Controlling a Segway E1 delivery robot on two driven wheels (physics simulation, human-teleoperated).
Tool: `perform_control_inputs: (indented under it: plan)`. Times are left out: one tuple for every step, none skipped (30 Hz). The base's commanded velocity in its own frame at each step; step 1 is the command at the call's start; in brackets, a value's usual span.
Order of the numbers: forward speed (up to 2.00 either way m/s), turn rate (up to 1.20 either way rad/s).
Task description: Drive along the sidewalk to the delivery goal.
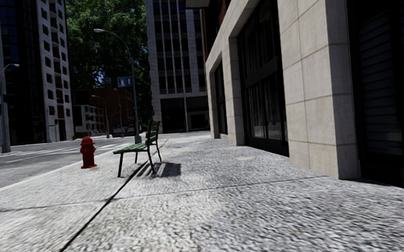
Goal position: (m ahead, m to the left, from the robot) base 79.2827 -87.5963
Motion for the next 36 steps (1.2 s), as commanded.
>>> perform_control_inputs:
  plan:
    - [2.00,0.00]
    - [2.00,0.00]
    - [2.00,0.00]
    - [2.00,0.00]
    - [2.00,0.00]
    - [2.00,0.00]
    - [2.00,0.00]
    - [2.00,0.00]
    - [2.00,0.00]
    - [2.00,0.00]
    - [2.00,0.00]
    - [2.00,0.00]
    - [2.00,0.00]
    - [2.00,0.00]
    - [2.00,0.05]
    - [2.00,0.11]
    - [2.00,0.15]
    - [2.00,0.15]
    - [2.00,0.16]
    - [2.00,0.17]
    - [2.00,0.17]
    - [2.00,0.17]
    - [2.00,0.17]
    - [2.00,0.17]
    - [2.00,0.17]
    - [2.00,0.17]
    - [2.00,0.17]
    - [2.00,0.17]
    - [2.00,0.17]
    - [2.00,0.17]
    - [2.00,0.17]
    - [2.00,0.17]
    - [2.00,0.17]
    - [2.00,0.17]
    - [2.00,0.17]
    - [2.00,0.17]
